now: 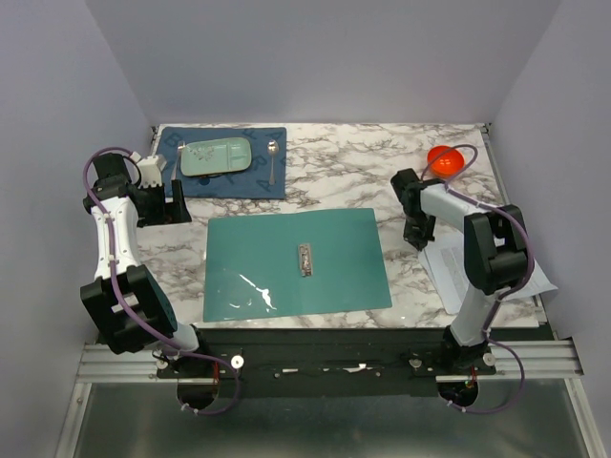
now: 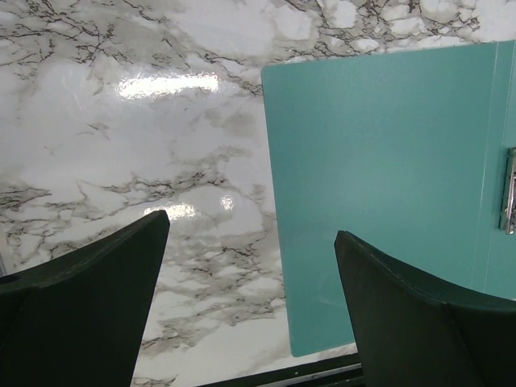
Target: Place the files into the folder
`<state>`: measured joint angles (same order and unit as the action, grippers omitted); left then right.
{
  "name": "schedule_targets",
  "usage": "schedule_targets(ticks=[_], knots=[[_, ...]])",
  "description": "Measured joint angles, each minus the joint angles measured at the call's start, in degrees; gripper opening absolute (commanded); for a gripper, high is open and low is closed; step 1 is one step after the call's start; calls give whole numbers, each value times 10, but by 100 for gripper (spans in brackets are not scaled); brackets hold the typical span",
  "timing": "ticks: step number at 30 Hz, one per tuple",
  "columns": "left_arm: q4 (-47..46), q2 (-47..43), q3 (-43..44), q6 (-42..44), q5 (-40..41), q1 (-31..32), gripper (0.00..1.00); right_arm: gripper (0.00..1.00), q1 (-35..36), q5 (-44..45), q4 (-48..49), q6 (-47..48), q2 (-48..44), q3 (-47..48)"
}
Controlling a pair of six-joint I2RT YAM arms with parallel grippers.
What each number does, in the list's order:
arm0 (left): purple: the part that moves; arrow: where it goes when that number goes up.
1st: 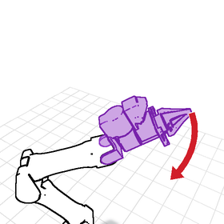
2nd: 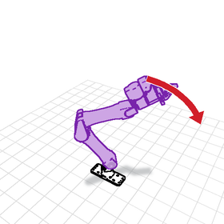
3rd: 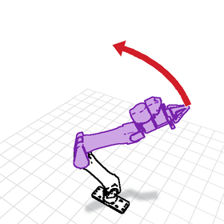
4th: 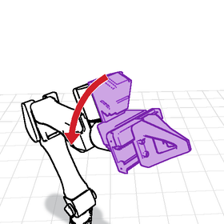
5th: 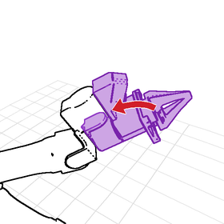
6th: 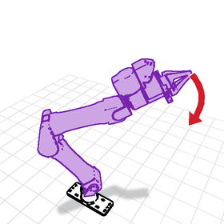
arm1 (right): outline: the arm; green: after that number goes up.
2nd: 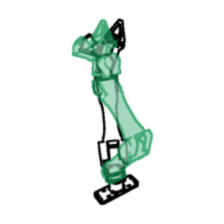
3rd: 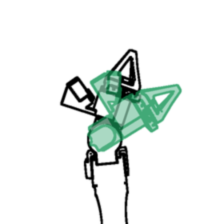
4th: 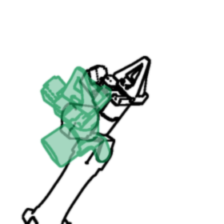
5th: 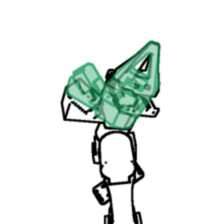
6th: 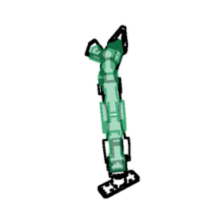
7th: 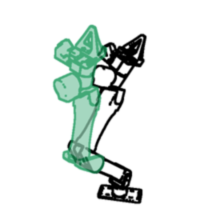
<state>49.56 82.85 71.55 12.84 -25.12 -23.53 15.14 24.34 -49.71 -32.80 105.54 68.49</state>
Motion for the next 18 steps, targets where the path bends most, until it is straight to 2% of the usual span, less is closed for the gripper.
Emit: schedule_targets(ticks=[6,11,18], knots=[[-2,0,0,0,0,0,99,1,0,-13,7,-1,-17,-8],[-2,0,0,0,0,0,99,1,31,-22,9,2,-32,-16],[-2,0,0,0,3,0,99,1,217,-32,15,1,-39,1]])
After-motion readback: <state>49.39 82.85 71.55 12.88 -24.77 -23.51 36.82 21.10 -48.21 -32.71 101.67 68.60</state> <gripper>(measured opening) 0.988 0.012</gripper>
